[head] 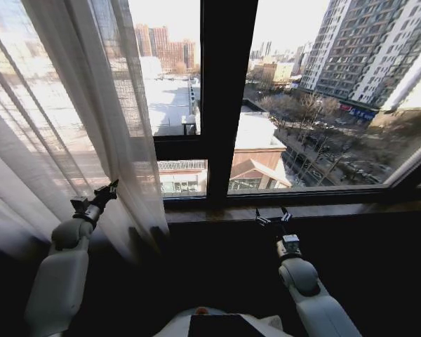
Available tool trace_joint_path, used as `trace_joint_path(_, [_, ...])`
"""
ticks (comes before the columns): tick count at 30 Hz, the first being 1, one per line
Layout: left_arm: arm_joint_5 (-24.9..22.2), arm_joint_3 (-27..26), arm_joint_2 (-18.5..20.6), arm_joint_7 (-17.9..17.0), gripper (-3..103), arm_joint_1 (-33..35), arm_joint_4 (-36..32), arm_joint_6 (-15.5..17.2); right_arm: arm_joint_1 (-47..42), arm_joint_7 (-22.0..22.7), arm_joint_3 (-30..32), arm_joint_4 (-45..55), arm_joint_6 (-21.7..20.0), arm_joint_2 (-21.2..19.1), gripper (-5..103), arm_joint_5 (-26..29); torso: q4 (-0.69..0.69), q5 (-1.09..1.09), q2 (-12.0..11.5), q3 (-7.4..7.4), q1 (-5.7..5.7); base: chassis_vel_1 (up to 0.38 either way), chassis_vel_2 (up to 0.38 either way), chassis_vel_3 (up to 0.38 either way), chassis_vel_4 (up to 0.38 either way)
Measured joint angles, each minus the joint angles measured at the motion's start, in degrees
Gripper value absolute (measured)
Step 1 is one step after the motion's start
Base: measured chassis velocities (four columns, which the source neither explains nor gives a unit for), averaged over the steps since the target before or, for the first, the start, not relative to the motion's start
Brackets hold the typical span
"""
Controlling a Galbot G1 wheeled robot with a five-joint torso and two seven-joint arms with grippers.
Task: Open the curtains by pulling them apart, changing their state from closed to fully open.
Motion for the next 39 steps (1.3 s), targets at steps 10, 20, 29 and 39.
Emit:
trace_joint_path(10, [-0.5,-0.2,-1.2,-3.2,0,2.0,-3.3,0.2,-0.3,0.0,0.0,0.1,0.7,0.0,100,0.0,0.0,0.01,0.0,0.0,-0.01,0.312,0.31,-0.331,-0.309])
trace_joint_path(20, [-1.1,0.1,-5.1,-9.1,0,4.9,-9.3,1.0,-0.2,-0.1,-0.3,0.2,0.9,-0.1,100,0.2,0.02,0.0,0.0,0.0,0.0,0.36,0.364,-0.359,-0.359])
trace_joint_path(29, [-1.6,0.2,-8.3,-12.0,0,7.8,-14.0,1.4,0.0,-0.3,-1.2,0.4,1.0,0.0,100,0.2,0.01,-0.01,0.0,-0.01,0.0,0.301,0.294,-0.324,-0.308])
trace_joint_path(39, [-1.7,-0.4,-8.2,-11.7,0,9.8,-15.0,1.5,-0.1,-0.5,-2.1,0.3,1.2,0.9,100,0.2,0.0,0.03,0.0,0.0,0.0,0.099,0.081,-0.079,-0.082])
